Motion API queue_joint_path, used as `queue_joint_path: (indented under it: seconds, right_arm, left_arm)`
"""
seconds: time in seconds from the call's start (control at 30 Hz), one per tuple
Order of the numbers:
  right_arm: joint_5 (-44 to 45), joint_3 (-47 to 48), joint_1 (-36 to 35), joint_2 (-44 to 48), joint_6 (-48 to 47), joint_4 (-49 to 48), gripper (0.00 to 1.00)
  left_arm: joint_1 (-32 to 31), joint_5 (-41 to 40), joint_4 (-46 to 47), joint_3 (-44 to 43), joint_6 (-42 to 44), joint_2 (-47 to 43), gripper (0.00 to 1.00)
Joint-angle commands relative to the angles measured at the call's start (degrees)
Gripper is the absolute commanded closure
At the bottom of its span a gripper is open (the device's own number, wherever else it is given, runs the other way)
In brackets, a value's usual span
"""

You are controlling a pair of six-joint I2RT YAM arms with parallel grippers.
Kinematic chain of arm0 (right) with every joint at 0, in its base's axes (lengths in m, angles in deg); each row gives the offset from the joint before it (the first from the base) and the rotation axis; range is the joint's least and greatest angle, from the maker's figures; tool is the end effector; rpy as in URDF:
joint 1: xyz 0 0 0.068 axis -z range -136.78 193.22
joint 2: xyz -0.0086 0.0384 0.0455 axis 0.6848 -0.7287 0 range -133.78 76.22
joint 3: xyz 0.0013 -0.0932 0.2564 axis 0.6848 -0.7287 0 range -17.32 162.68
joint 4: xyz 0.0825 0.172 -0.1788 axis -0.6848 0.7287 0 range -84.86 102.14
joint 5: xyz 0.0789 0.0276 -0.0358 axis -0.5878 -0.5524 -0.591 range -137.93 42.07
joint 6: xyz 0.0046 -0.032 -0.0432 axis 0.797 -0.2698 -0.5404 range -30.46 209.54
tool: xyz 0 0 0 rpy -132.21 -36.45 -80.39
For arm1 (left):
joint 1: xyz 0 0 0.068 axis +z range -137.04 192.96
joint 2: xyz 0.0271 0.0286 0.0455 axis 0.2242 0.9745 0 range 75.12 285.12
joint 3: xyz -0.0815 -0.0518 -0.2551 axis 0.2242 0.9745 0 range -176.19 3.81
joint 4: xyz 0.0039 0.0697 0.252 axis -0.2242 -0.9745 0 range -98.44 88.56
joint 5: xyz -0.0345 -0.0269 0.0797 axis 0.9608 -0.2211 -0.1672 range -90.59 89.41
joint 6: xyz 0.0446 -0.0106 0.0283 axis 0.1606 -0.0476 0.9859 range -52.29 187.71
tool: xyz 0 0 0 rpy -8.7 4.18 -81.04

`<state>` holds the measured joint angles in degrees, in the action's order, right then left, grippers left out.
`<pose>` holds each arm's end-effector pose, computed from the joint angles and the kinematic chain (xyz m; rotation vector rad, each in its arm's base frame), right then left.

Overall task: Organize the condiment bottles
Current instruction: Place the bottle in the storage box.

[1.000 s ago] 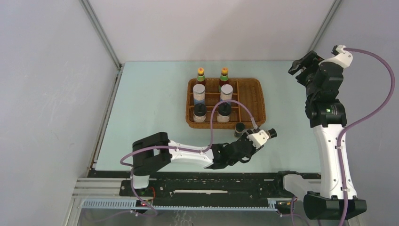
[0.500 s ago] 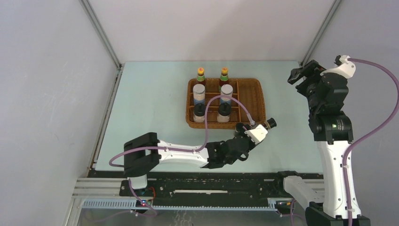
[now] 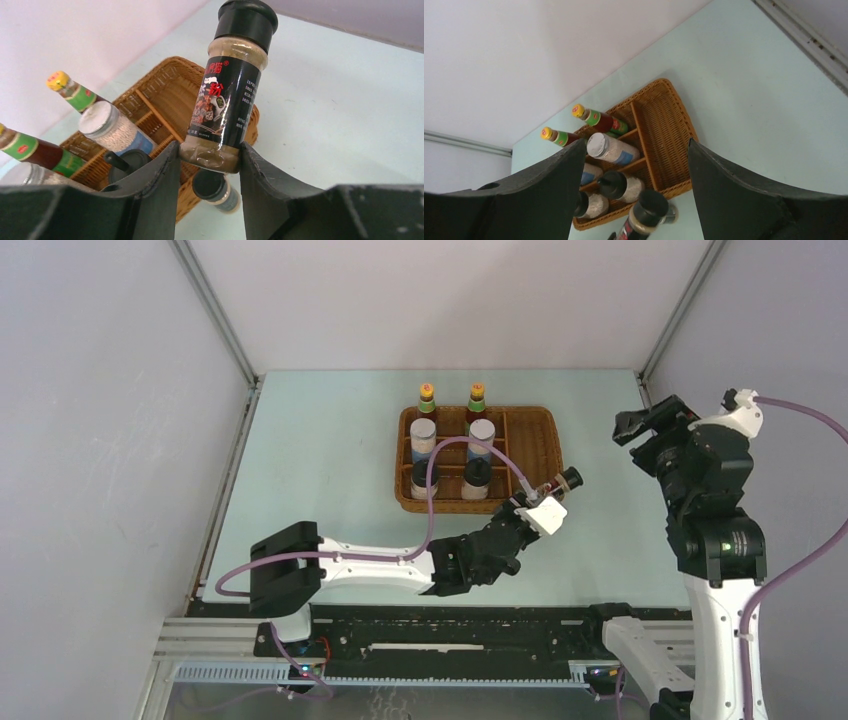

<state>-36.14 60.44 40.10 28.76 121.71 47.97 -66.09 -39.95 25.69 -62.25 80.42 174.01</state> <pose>0.1293 -0.0003 0.4597 0.5911 1.6920 0.2585 0.0983 -0.3886 0.2818 0.7762 1.4636 -0.3088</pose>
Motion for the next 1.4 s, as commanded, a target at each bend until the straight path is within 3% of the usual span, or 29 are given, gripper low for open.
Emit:
queue_joint_path:
  seconds: [0.0,0.47,0.83,1.37]
  right_arm:
    - [-0.95,-0.41,-1.02,2.06,4.19,4.13,0.18]
    - [-4.08,-7.43,-5.57,6.22,14.93,9.19,0.18]
    - [-5.55,-11.21,-8.84,6.68,22.3,6.48,0.21]
    - [-1.93,-12.03,-15.36,4.29,24.36,1.41,0.23]
  left_arm:
    - [0.29,-3.22,6.89,-2.62,5.41,-3.68,1.0]
    - [1.07,-2.32,11.58,-3.77,11.48,-3.95,1.0]
    - [1.35,-2.31,12.84,-3.33,12.54,-4.93,1.0]
    - [1.31,-2.12,13.96,-2.64,12.55,-5.26,1.0]
